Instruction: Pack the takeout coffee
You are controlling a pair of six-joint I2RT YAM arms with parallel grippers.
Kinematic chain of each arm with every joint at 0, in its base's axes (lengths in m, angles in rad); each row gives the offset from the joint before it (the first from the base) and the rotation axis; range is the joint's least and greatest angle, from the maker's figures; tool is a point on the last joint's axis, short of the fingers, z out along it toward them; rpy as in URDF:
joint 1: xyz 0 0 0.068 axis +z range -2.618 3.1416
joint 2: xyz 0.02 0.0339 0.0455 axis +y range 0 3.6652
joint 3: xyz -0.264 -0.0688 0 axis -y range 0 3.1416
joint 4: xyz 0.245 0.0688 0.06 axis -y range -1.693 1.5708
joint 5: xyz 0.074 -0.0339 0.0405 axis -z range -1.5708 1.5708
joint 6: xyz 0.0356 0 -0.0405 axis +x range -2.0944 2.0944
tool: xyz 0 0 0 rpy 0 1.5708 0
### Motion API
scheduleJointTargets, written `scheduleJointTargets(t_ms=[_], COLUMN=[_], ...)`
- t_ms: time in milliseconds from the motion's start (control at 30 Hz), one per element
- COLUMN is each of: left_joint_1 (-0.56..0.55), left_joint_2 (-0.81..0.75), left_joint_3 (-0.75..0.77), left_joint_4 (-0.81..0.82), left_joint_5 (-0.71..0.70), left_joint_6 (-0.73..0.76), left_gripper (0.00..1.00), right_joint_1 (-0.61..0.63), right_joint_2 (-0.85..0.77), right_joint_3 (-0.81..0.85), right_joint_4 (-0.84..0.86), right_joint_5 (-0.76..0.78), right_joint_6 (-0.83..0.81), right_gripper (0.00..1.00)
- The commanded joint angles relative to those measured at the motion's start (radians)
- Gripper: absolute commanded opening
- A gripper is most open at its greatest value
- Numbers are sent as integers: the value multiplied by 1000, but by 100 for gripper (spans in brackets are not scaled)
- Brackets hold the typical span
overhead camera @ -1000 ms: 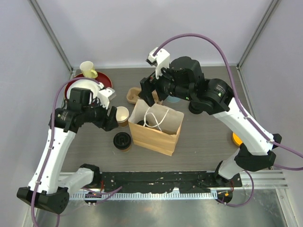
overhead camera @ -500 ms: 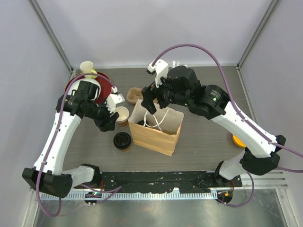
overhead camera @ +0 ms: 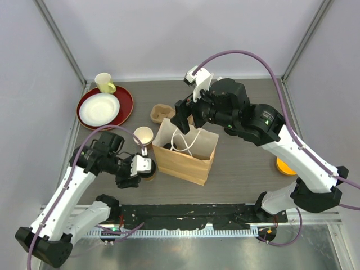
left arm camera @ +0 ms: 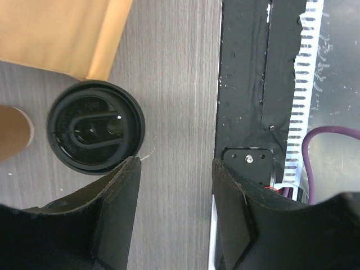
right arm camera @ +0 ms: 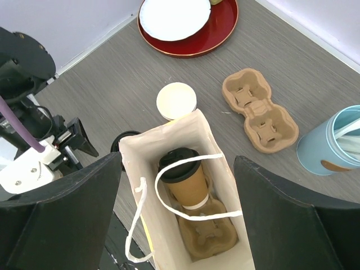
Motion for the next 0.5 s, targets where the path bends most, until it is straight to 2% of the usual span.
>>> scheduleJointTargets(t_ms=[0, 100, 200, 467], left_joint_1=[-13, -13, -13, -14], left_joint_2=[-31, 35, 91, 35], left_joint_3=[-48, -59, -81, -149], left_joint_4=[93, 133, 162, 171], left_joint_5=[-23, -52, -80, -26], left_joint_6=[-16, -10, 34, 195], left_gripper=[58, 58, 52, 50], right_joint_1=[-3, -2, -2, -2], right_joint_2=[-4, -1, 8, 4], right_joint_3=[24, 22, 30, 22], right_joint_4=[47, 43, 36, 5], right_joint_5=[20, 19, 19, 20], right_joint_6=[36, 36, 36, 46], right_gripper=[86, 86, 86, 86])
